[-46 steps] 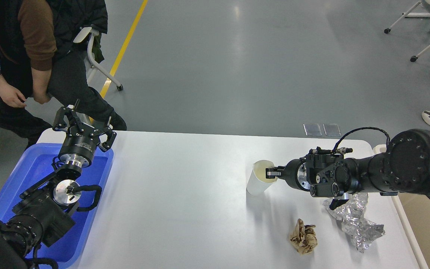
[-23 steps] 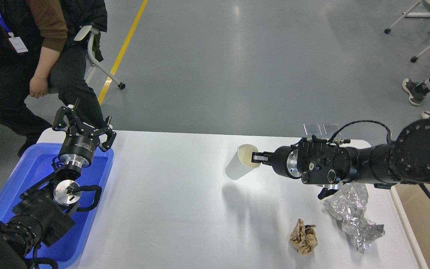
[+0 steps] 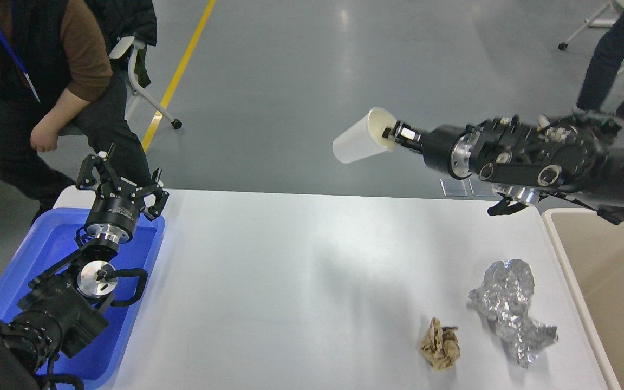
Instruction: Tidy desktop
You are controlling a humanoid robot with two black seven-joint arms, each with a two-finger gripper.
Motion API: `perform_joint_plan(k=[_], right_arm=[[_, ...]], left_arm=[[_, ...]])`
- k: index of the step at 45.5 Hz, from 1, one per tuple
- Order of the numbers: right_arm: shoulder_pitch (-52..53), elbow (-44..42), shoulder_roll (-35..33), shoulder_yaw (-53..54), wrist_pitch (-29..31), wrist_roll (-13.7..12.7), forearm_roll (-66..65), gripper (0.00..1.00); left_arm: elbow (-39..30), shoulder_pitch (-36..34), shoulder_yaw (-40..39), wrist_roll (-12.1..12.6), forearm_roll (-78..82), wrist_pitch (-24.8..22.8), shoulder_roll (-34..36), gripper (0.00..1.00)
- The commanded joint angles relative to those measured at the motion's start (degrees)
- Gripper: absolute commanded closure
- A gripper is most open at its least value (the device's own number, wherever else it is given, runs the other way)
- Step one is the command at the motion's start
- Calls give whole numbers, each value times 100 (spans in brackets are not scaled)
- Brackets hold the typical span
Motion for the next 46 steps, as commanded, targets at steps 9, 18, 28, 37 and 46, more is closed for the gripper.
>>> perform_joint_plan(k=[9,18,28,37,46], right_arm=[[-92,-65,-2078,736,600,19,10,100],[-619,-451,-3045,842,574,11,37,100],[-1777,-1705,-3477,842,600,-7,449,100],[-2869,-3201,-3223,842,600,-51,740,100],[-3967,-4782,-2485,842,600,-252,766,100]], left_arm=[[0,0,0,0,2,0,0,0],[0,0,0,0,2,0,0,0],[0,0,0,0,2,0,0,0],[0,0,0,0,2,0,0,0],[0,0,0,0,2,0,0,0]])
